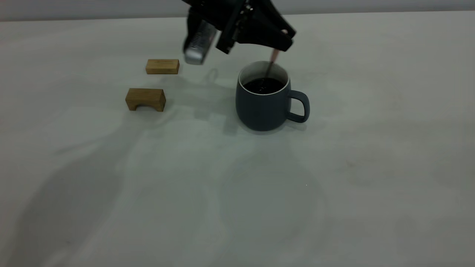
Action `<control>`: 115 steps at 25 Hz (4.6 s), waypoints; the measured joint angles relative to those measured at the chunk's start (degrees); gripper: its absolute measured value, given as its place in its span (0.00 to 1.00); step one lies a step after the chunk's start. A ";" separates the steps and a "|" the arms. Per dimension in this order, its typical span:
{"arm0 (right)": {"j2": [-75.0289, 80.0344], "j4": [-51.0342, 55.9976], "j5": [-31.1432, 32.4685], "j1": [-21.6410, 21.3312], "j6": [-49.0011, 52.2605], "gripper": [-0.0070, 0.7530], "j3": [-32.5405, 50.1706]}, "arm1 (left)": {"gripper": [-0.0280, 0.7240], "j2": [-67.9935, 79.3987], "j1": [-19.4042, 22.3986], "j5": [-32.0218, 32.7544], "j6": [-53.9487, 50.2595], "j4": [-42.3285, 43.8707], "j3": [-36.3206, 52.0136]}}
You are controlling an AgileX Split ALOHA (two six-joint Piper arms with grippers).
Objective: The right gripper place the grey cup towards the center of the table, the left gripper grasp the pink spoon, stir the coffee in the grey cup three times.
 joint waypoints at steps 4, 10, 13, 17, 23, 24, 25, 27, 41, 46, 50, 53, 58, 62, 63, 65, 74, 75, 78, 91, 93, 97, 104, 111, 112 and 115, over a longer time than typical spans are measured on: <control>0.00 0.00 0.00 0.00 0.00 0.59 0.00 | 0.25 0.51 -0.63 4.28 -4.94 -0.98 0.00; 0.00 0.00 0.00 0.00 0.00 0.59 0.00 | 0.25 0.51 -0.46 6.26 -15.90 10.21 -3.51; 0.00 0.00 0.00 0.00 0.00 0.59 0.00 | 0.25 0.51 -0.29 4.49 -14.07 14.81 -5.96; 0.00 0.00 0.00 0.00 0.00 0.59 0.00 | 0.25 0.51 -0.29 2.50 -5.76 14.81 -7.39; 0.00 0.00 0.00 0.00 0.00 0.59 0.00 | 0.25 0.51 -1.26 3.19 0.29 14.65 -7.39; 0.00 0.00 0.00 0.00 0.00 0.59 0.00 | 0.25 0.51 -1.64 3.45 0.44 14.65 -7.39; 0.00 0.00 0.00 0.00 0.00 0.59 0.00 | 0.25 0.51 -1.91 3.65 0.59 14.79 -7.39; 0.00 0.00 0.00 0.00 0.00 0.59 0.00 | 0.25 0.51 -2.62 4.13 0.63 15.96 -7.39; 0.00 0.00 0.00 0.00 0.00 0.59 0.00 | 0.59 -0.18 -3.43 7.32 -0.23 33.86 -13.55; 0.00 0.00 0.00 0.00 0.00 0.59 0.00 | 0.60 -5.78 -3.60 7.32 -2.56 53.21 -21.33; 0.00 0.00 0.00 0.00 0.00 0.59 0.00 | 0.60 -12.37 -3.79 7.32 -2.32 61.32 -22.25; 0.00 0.00 0.00 0.00 0.00 0.59 0.00 | 0.60 -17.35 -3.79 7.32 7.87 66.59 -22.07; 0.00 0.00 0.00 0.00 0.00 0.59 0.00 | 0.60 -30.51 -3.96 7.32 35.27 69.04 -12.30; 0.00 0.00 0.00 0.00 0.00 0.59 0.00 | 0.60 -43.97 -3.70 7.32 38.57 74.77 5.51; 0.00 0.00 0.00 0.00 0.02 0.59 0.00 | 0.60 -47.50 -3.41 7.32 38.70 76.90 10.89; 0.00 0.00 0.00 0.00 0.02 0.59 0.00 | 0.60 -54.05 -3.05 7.32 38.75 80.58 20.91; 0.00 0.00 0.00 0.00 0.02 0.59 0.00 | 0.60 -81.40 -3.00 7.32 38.96 83.68 55.89; 0.00 0.00 0.00 0.00 0.02 0.59 0.00 | 0.60 -83.34 -3.00 7.32 38.96 83.68 58.48; 0.00 0.00 0.00 0.00 0.02 0.59 0.00 | 0.60 -89.68 0.15 7.32 38.96 81.82 65.30; 0.00 0.00 0.00 0.00 0.02 0.59 0.00 | 0.60 -126.22 20.09 3.95 44.22 76.96 81.77; 0.00 0.00 0.00 0.00 0.02 0.59 0.00 | 0.60 -130.70 20.33 3.93 44.24 76.84 82.58; 0.00 0.00 0.00 0.00 0.02 0.59 0.00 | 0.60 -138.62 20.52 4.32 44.83 76.79 83.13; 0.00 0.00 0.00 0.00 0.02 0.59 0.00 | 0.60 -148.09 20.52 4.80 46.65 76.25 83.24; 0.00 0.00 0.00 0.00 0.02 0.59 0.00 | 0.60 -150.32 20.58 5.13 51.40 73.90 83.36; 0.00 0.00 0.00 0.00 0.02 0.59 0.00 | 0.60 -150.32 20.58 5.13 52.02 73.84 83.36; 0.00 0.00 0.00 0.00 0.02 0.59 0.00 | 0.60 -150.32 20.58 5.13 52.65 73.82 83.36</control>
